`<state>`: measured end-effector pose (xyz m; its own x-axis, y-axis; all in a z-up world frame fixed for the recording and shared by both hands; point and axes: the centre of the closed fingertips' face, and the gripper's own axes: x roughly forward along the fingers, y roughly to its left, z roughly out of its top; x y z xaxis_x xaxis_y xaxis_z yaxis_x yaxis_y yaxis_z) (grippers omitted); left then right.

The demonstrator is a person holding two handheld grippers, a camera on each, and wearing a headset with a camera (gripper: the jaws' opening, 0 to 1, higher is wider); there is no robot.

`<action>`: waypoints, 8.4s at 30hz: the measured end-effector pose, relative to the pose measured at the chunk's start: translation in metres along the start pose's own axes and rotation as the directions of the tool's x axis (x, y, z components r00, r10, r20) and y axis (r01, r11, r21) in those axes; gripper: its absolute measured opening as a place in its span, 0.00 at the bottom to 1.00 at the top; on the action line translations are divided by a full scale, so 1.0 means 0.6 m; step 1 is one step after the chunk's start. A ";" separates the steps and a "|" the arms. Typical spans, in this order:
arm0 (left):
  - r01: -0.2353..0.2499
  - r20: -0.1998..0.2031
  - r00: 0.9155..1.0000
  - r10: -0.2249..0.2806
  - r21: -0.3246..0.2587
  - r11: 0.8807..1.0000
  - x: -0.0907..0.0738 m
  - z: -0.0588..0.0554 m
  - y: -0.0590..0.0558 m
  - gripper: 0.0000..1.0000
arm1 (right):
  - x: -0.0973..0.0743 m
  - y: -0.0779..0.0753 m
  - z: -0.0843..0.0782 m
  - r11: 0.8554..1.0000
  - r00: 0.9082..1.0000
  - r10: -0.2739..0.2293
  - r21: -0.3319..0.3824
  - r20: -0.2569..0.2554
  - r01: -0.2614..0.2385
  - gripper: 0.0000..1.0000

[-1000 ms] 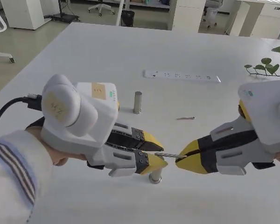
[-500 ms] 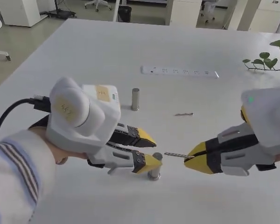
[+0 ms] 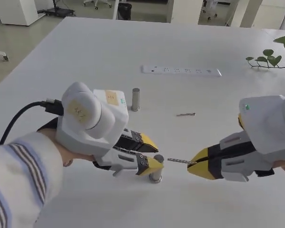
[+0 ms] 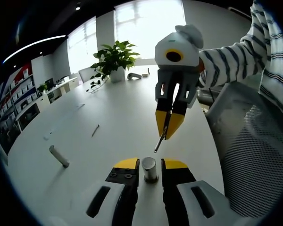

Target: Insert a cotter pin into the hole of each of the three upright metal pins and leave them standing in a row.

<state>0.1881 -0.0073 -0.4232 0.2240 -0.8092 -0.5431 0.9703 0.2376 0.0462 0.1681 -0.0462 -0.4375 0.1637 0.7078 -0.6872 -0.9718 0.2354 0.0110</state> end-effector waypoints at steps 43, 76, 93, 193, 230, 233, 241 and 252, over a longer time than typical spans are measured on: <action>0.001 -0.015 1.000 -0.002 -0.065 0.998 0.019 -0.010 0.000 0.09 | 0.018 -0.012 -0.011 1.000 1.000 0.008 0.001 -0.030 -0.008 0.00; -0.034 -0.020 0.999 0.033 -0.060 0.998 0.019 -0.011 -0.001 0.09 | 0.045 -0.020 0.001 1.000 0.999 0.000 -0.022 -0.040 -0.001 0.00; -0.040 -0.027 0.999 0.038 -0.068 0.997 0.020 -0.011 -0.001 0.09 | 0.065 -0.017 0.018 0.999 1.000 0.009 -0.043 -0.030 -0.011 0.00; -0.009 0.156 0.987 0.045 -0.224 0.974 -0.049 -0.020 -0.029 0.68 | 0.056 -0.005 0.044 0.999 0.999 -0.006 -0.040 0.053 0.008 0.16; -0.128 0.048 0.987 0.155 -0.354 0.926 -0.129 -0.121 -0.038 0.99 | 0.087 -0.005 0.043 0.999 0.999 0.020 -0.030 0.034 -0.019 0.20; -0.126 0.051 0.987 0.155 -0.365 0.923 -0.129 -0.123 -0.039 0.99 | 0.089 -0.005 0.043 0.999 0.999 0.022 -0.026 0.035 -0.021 0.20; -0.129 0.043 0.987 0.156 -0.375 0.918 -0.131 -0.127 -0.042 0.99 | 0.092 -0.005 0.041 0.999 0.999 0.026 -0.024 0.032 -0.025 0.20; -0.139 0.046 0.984 0.169 -0.381 0.914 -0.137 -0.124 -0.040 0.99 | 0.096 -0.005 0.042 0.999 0.999 0.038 -0.023 0.033 -0.038 0.18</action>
<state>0.1395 0.0937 -0.4421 0.3890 -0.7811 -0.4884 0.8206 0.5347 -0.2015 0.1850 0.0105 -0.4588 0.1317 0.7381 -0.6617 -0.9809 0.1934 0.0205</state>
